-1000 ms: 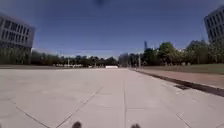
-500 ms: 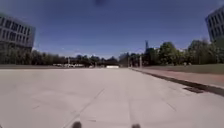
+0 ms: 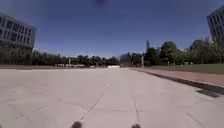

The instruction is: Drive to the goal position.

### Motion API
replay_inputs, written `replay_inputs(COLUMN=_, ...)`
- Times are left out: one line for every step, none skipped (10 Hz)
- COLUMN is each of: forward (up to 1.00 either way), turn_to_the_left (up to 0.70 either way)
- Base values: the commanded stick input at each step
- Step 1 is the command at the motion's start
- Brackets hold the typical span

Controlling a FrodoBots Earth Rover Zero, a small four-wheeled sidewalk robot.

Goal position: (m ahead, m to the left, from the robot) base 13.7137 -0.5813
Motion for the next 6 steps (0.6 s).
replay_inputs(forward=0.85, turn_to_the_left=0.04)
replay_inputs(forward=0.85, turn_to_the_left=0.04)
replay_inputs(forward=0.85, turn_to_the_left=0.04)
replay_inputs(forward=0.85, turn_to_the_left=0.04)
replay_inputs(forward=0.85, turn_to_the_left=0.04)
replay_inputs(forward=0.85, turn_to_the_left=0.04)
